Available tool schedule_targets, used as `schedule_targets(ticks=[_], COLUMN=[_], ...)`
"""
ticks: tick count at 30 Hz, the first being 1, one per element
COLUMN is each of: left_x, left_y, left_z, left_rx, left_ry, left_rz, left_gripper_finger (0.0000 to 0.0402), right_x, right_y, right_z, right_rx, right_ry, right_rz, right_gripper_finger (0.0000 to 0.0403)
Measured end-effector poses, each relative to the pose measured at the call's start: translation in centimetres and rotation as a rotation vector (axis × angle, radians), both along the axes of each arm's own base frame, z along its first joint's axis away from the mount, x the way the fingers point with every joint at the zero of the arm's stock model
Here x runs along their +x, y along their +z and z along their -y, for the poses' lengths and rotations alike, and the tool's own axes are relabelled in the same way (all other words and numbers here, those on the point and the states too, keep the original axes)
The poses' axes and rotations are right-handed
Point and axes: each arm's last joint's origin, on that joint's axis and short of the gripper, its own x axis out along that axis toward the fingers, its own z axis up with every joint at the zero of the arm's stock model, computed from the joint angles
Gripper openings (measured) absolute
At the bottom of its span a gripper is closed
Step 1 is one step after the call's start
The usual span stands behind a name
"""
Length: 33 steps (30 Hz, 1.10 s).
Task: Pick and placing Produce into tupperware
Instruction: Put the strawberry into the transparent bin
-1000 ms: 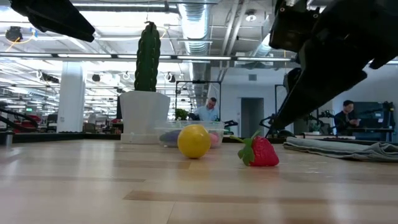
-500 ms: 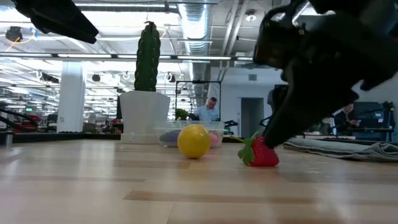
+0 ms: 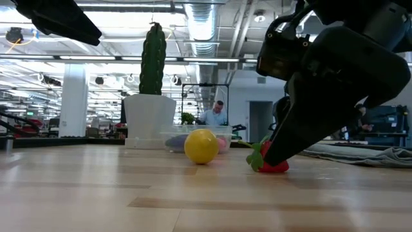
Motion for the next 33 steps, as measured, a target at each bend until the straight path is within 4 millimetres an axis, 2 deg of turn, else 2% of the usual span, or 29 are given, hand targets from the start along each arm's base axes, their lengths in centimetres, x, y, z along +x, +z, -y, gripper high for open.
schedule_targets(ticks=[4,23,33], left_x=[0.00,0.01,0.00], left_y=[0.00,0.01,0.00], left_z=[-0.01,-0.01,-0.01], left_rx=[0.001,-0.002,-0.003], left_ry=[0.001,0.003,0.003], left_rz=[0.000,0.004,0.003], left_gripper_finger=[0.0224,0.0224,0.0224], right_x=[0.09,0.35,0.36], right_y=[-0.02,-0.05,-0.04], right_z=[0.23,0.77,0.77], right_rx=[0.003,0.015,0.016], right_ry=[-0.005,-0.014,-0.014], right_rz=[-0.004,-0.009,-0.009], right_gripper_finger=[0.0297,0.0199,0.0189])
